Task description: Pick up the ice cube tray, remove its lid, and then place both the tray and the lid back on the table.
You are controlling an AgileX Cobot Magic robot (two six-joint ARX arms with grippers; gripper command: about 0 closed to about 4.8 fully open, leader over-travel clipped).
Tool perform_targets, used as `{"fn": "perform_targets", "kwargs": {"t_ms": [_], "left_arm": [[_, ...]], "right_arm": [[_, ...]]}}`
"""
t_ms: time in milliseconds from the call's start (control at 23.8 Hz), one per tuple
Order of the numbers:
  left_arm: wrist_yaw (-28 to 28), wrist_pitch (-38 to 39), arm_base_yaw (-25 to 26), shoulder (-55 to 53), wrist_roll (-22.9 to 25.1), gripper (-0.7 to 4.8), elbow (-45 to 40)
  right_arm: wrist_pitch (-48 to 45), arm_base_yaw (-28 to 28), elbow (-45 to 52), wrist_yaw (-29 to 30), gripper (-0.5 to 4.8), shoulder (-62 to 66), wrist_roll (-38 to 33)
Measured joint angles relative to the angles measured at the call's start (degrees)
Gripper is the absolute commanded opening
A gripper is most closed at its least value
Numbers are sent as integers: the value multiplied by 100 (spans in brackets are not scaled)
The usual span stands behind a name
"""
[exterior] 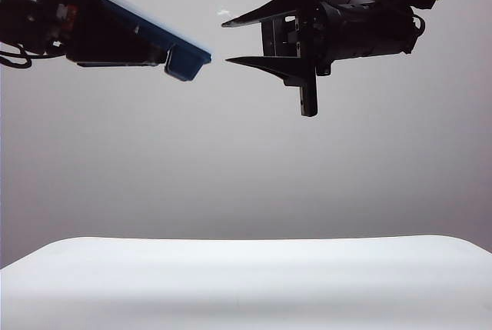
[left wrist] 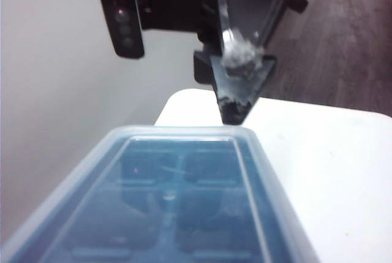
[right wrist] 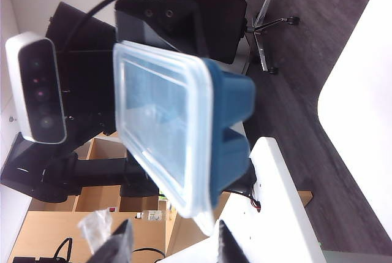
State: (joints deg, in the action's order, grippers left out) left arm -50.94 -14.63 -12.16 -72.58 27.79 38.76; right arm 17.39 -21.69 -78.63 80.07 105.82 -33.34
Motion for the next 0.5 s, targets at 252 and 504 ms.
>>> {"fn": "perform_targets", "kwargs": {"t_ms": [252,504], "left_arm": [[0,-120,0,0,-63,294,0],[0,-122,0,0,-63,294,0]], "right_arm": [[0,-4,0,2,170,0,-2],[-11,-164,2,7,140,0,-7]]}}
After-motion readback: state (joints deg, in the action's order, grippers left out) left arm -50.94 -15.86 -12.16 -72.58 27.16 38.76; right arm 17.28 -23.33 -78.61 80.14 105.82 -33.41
